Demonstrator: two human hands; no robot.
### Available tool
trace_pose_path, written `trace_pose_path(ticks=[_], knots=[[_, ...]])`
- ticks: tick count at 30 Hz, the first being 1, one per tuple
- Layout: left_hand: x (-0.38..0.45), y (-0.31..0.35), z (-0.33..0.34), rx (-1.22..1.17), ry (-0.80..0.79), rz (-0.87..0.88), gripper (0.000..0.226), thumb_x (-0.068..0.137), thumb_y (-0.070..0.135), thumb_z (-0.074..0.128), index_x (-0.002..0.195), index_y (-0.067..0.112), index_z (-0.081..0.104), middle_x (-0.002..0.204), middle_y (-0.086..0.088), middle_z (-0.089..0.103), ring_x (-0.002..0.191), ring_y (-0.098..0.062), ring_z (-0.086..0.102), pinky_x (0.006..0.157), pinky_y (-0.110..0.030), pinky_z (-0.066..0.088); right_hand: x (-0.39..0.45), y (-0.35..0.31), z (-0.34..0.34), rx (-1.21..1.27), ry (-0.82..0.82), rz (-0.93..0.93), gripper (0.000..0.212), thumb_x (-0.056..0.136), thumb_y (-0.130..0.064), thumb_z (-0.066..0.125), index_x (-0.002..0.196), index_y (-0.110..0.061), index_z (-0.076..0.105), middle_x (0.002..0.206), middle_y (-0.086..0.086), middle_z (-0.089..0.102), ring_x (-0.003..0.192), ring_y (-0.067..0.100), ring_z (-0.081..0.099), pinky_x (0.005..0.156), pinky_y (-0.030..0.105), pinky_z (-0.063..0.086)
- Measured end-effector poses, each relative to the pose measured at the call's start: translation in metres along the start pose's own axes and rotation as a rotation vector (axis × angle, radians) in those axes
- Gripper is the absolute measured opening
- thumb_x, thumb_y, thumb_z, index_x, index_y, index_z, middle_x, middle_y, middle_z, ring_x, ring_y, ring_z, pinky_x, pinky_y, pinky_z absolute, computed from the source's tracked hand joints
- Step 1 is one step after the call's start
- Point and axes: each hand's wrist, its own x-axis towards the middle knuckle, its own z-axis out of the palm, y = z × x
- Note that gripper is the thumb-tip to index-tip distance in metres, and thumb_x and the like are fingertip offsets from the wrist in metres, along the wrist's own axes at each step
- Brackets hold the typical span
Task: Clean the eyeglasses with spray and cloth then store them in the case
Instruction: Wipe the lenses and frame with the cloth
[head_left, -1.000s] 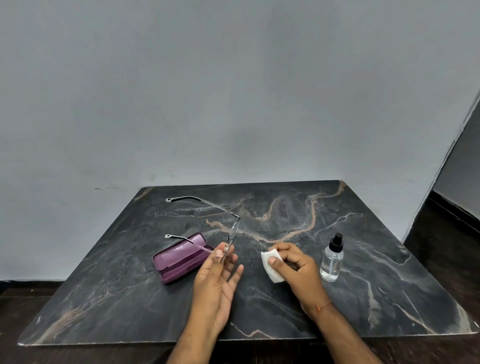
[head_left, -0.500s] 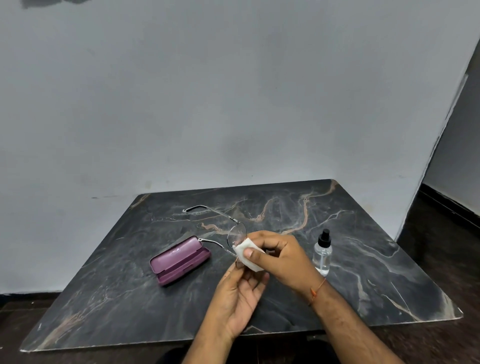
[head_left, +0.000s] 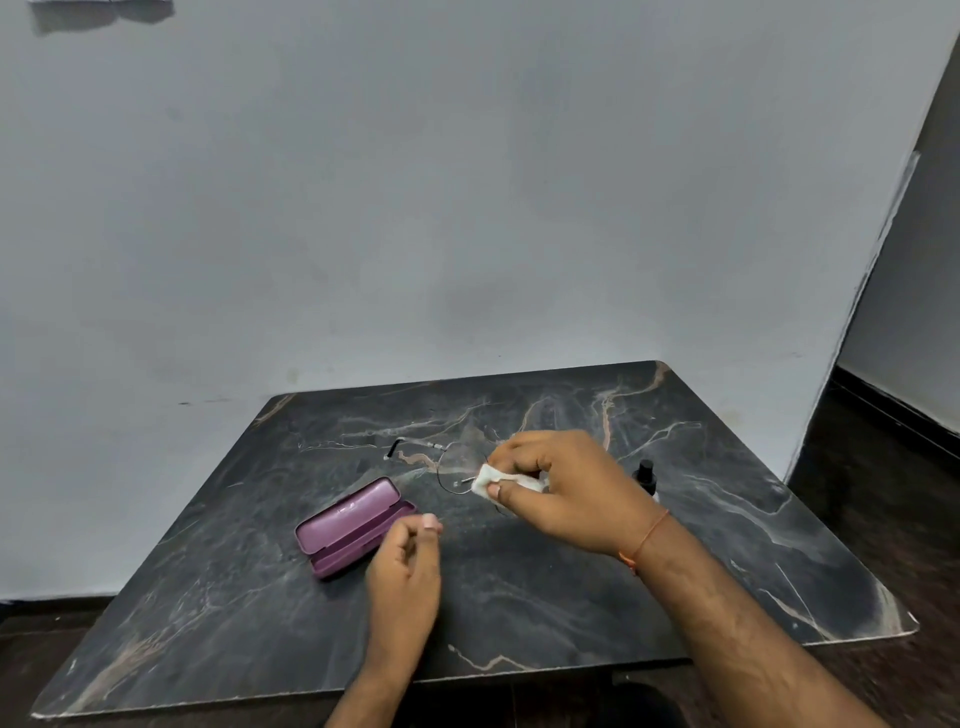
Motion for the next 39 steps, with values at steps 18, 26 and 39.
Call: trace_pose_path(ticks=[18,26,39], knots=[[-0.005,-0.007,-0.022,0.291,-0.237,0.286,0.015,0.111,0.046,0.044,0.108,0.042,0.058,0.085,0.01,0.069,0.076,-0.019,0.068,0.069,-0.035,0.055,0.015,-0.005,0.009,-0.68,-0.39,-0.136,0.025,0.099,-0.036,0.055,0.109,-0.031,0.077,0.122,-0.018,0.072,0.108,0.017,0.068,0.076,0.039,0.06],[-0.01,0.0,-0.022,0.311,-0.269,0.294,0.014,0.109,0.038,0.045,0.115,0.038,0.057,0.092,0.019,0.08,0.049,-0.008,0.053,0.055,-0.017,0.038,0.017,-0.004,0.017,-0.742,-0.416,-0.112,0.022,0.099,-0.036,0.054,0.103,-0.029,0.074,0.116,-0.016,0.07,0.106,0.018,0.066,0.073,0.04,0.061],[-0.005,0.0,-0.012,0.375,-0.256,0.356,0.018,0.112,0.038,0.046,0.105,0.034,0.062,0.071,0.017,0.075,0.05,-0.003,0.059,0.054,-0.015,0.039,0.019,0.01,0.02,-0.77,-0.427,-0.085,0.022,0.097,-0.036,0.053,0.097,-0.028,0.074,0.105,-0.013,0.071,0.099,0.019,0.063,0.071,0.039,0.06]])
